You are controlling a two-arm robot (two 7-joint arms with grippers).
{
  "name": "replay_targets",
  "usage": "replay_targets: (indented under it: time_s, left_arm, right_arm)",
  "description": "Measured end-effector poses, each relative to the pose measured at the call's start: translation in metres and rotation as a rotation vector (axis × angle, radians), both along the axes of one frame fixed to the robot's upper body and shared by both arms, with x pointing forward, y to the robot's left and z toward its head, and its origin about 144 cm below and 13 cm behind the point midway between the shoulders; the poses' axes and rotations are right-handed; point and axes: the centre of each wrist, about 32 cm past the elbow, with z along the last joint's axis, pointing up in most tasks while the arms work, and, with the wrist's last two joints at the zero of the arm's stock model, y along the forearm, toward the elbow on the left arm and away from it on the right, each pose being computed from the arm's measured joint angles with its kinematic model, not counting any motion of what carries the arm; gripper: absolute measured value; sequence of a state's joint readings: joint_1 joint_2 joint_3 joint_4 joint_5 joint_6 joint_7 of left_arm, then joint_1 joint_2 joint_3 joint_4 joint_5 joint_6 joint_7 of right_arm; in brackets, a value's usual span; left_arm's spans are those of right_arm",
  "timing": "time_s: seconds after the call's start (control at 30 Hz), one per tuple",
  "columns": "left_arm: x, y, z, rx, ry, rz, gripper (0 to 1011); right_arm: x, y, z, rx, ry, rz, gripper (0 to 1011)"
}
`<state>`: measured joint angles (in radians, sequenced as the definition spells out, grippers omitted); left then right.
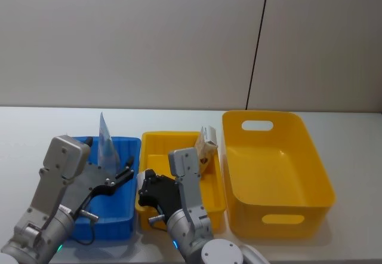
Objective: Bimanual collaborative sorting of washing and personal care products
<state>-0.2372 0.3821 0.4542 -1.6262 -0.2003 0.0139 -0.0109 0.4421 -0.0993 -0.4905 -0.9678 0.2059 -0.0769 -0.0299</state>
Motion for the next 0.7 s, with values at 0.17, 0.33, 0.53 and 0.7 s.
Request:
replay_targets:
  time_s: [0.17, 0.33, 0.53, 0.7]
  left_arm:
    - [0.0, 0.0, 0.0, 0.0, 0.0, 0.0, 1002]
    - [0.0, 0.0, 0.0, 0.0, 0.0, 0.0, 1002]
    - [0.0, 0.0, 0.0, 0.0, 0.0, 0.0, 1001]
    - [0.0, 0.0, 0.0, 0.0, 0.0, 0.0, 1001]
  right_arm:
    - [0.0, 0.0, 0.0, 0.0, 0.0, 0.0, 0]
    - [-0.0001, -0.0004, 0.0, 0.0, -0.002, -0.001, 0]
    - [-0.0004, -0.002, 0.0014, 0.002, -0.017, -0.004, 0]
    - [-0.0004, -0.0035, 0.003, 0.002, -0.033, -0.006, 0]
